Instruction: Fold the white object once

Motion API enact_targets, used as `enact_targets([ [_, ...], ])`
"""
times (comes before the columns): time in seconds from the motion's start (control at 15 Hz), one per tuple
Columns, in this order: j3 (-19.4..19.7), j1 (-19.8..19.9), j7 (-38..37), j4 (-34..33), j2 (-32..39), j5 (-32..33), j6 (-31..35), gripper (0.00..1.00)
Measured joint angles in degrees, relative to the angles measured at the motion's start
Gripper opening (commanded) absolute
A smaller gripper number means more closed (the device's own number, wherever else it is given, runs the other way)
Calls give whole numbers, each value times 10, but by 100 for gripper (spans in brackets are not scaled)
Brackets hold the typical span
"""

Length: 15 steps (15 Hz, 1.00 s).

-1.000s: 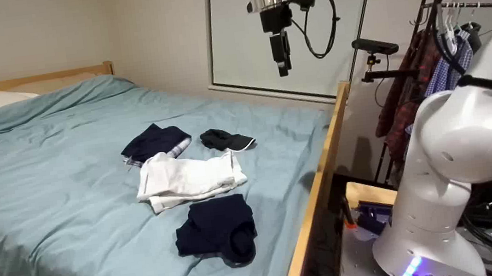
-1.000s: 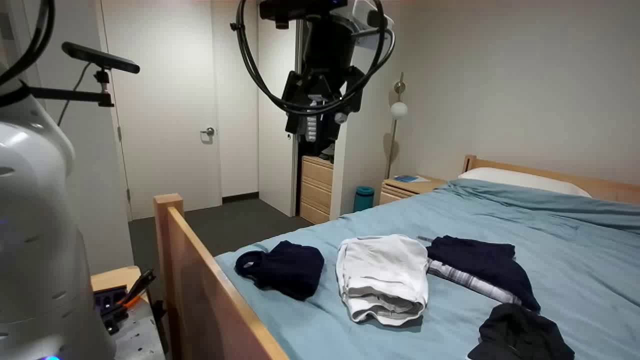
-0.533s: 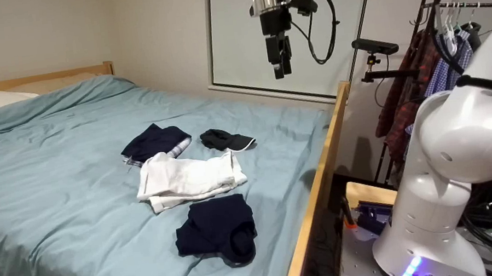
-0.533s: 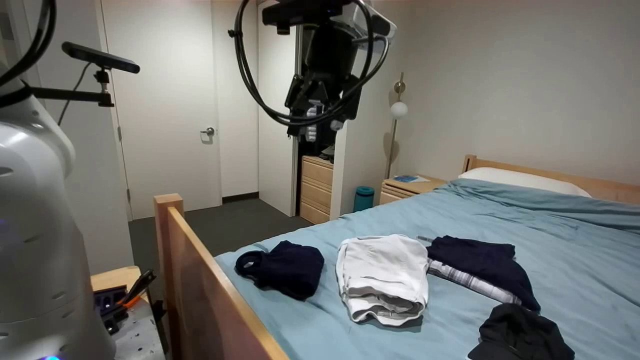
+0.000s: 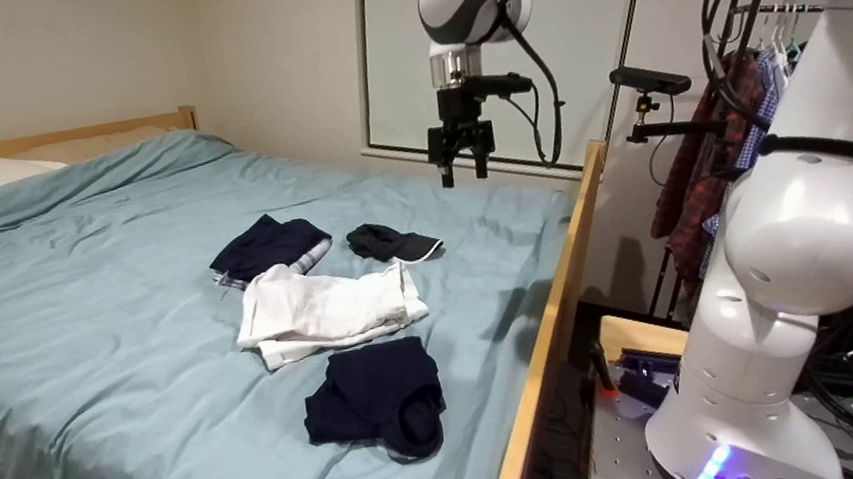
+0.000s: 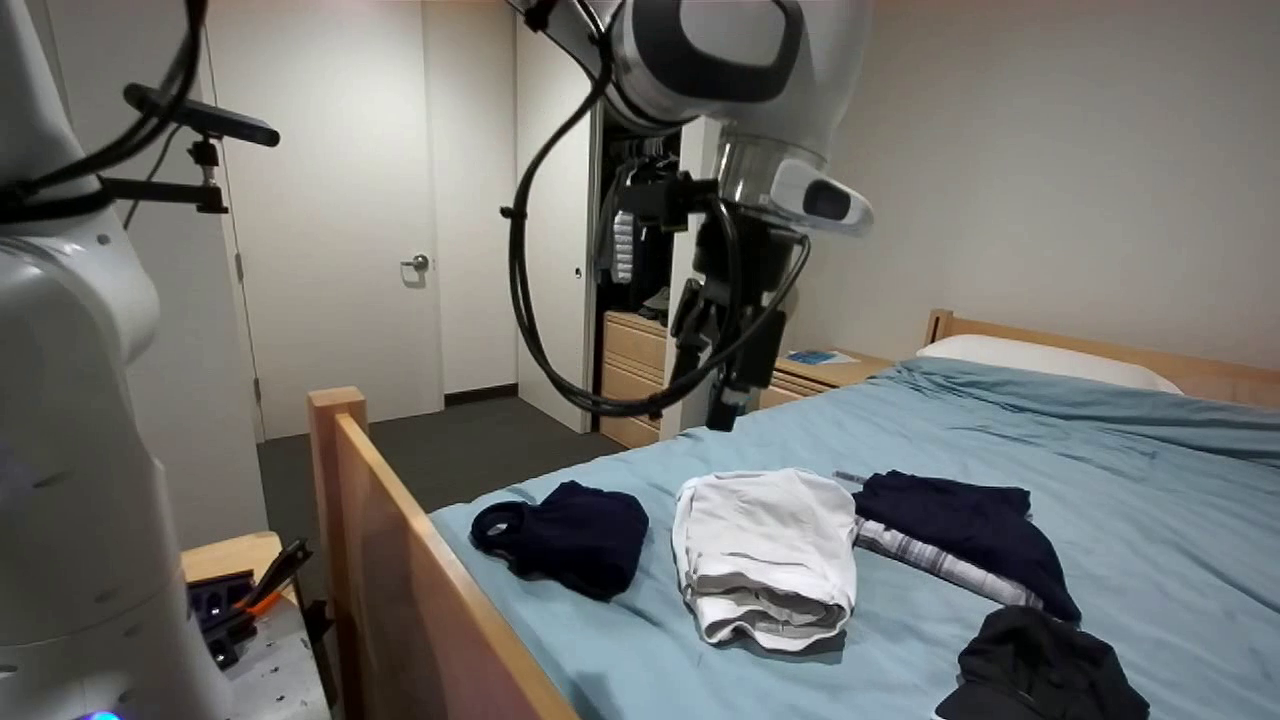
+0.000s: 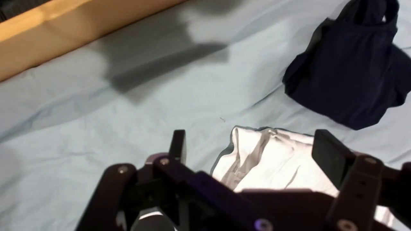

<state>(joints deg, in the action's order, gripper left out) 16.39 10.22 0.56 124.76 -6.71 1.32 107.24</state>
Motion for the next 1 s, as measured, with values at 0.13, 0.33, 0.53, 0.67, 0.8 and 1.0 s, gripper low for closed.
enact_targets([
  [0.13, -1, 2, -52, -14, 49, -8, 42, 100],
  [0.33, -5, 2, -106, -53, 121, -34, 79, 100],
  [0.53, -6, 2, -113, -73, 146, -38, 79, 100],
  [0.67, -6, 2, -113, -75, 145, -38, 79, 100],
  [0.8, -8, 2, -113, -75, 147, -51, 79, 100],
  [1.0, -10, 4, -128, -76, 166, -129, 81, 100],
])
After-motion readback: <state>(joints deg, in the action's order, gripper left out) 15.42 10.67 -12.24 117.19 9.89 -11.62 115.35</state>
